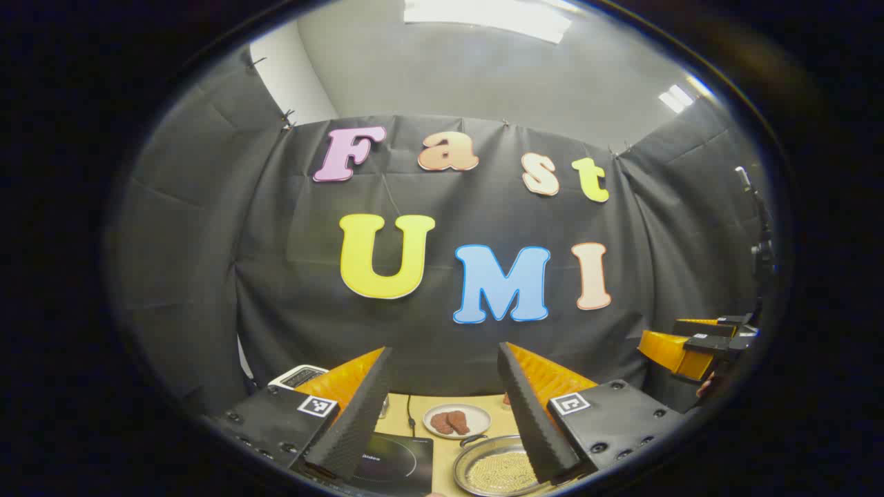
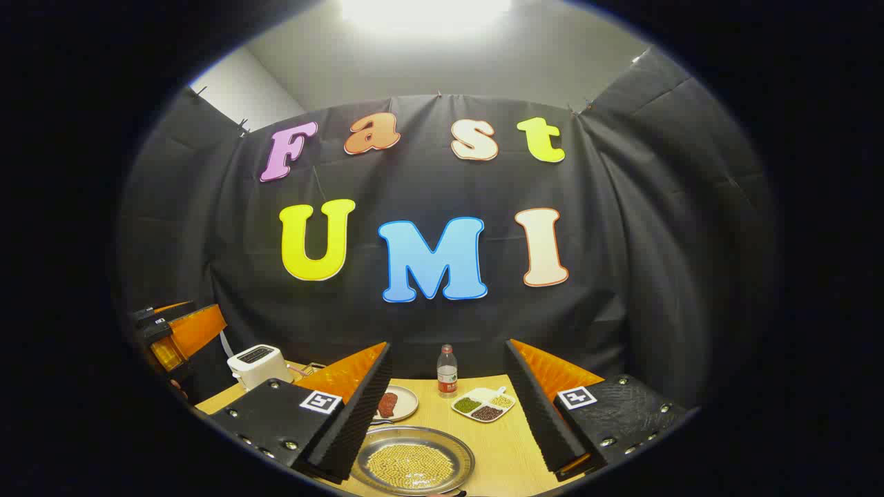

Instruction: First push the handle of the pot to place it horizontally, then grasp the pot with both hands and set it on the induction cooktop.

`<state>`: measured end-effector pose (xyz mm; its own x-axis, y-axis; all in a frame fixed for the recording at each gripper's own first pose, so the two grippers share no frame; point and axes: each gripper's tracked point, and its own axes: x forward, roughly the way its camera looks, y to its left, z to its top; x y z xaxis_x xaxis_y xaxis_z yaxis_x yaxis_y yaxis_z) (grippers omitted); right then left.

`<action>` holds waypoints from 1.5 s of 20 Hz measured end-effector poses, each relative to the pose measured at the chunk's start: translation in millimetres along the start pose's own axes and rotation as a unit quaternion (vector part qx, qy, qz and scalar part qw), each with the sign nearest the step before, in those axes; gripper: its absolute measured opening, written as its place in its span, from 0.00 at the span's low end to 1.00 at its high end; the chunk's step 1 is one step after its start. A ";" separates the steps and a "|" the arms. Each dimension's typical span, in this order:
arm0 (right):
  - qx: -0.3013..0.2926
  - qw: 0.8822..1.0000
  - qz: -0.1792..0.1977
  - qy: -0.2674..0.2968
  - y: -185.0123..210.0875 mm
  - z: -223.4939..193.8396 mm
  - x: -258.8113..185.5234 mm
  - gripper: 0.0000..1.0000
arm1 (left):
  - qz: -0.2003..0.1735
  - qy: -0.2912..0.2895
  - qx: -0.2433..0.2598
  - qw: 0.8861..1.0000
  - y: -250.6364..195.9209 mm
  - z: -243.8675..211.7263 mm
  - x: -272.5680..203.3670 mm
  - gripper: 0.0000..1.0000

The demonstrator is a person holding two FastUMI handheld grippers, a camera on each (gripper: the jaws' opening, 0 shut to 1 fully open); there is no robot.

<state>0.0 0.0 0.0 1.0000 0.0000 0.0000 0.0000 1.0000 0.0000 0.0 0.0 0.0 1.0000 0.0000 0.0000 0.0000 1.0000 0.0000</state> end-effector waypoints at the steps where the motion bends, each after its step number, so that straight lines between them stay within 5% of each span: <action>1: 0.000 1.000 0.001 0.001 -1.0 -1.2 -0.4 0.91 | -0.001 0.001 -0.001 1.000 -0.6 -1.5 -0.2 0.95; 20: -0.004 1.000 0.016 0.024 -5.0 -24.0 0.9 0.98 | -0.003 0.006 0.007 1.000 -9.4 -8.1 3.6 0.98; 30: -0.003 0.991 0.055 0.125 8.1 -109.2 1.0 0.98 | -0.005 0.029 0.006 1.000 -6.5 -28.7 7.3 0.98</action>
<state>1.0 8.1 -109.2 0.9628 0.1092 -0.2471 -0.1104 0.9938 0.0088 7.3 -6.5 -28.7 0.9982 -0.0100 -0.0583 0.0107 0.9999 0.0116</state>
